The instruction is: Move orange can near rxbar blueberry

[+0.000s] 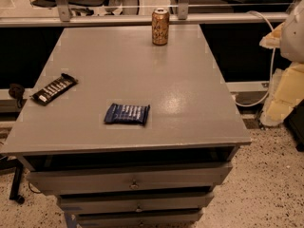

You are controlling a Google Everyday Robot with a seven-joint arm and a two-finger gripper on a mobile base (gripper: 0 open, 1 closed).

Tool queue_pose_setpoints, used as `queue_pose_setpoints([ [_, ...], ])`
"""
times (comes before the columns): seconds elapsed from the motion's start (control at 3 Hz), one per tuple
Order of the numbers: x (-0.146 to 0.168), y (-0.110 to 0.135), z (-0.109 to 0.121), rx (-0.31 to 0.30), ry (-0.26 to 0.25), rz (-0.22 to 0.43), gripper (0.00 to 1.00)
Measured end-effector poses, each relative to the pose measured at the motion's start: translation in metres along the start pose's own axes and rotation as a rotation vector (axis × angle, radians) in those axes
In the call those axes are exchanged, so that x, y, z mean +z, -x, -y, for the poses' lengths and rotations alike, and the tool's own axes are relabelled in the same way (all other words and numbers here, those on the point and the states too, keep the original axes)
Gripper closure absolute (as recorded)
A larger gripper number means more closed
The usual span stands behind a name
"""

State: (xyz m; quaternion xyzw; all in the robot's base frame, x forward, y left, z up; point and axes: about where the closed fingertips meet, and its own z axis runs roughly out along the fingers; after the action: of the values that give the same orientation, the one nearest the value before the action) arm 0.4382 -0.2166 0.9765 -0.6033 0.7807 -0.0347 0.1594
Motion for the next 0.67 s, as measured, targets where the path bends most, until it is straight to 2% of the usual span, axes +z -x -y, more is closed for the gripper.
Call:
queue_pose_setpoints([
  [0.67, 0.0048, 0.0011, 0.0058, 0.014, -0.006, 0.024, 0.00],
])
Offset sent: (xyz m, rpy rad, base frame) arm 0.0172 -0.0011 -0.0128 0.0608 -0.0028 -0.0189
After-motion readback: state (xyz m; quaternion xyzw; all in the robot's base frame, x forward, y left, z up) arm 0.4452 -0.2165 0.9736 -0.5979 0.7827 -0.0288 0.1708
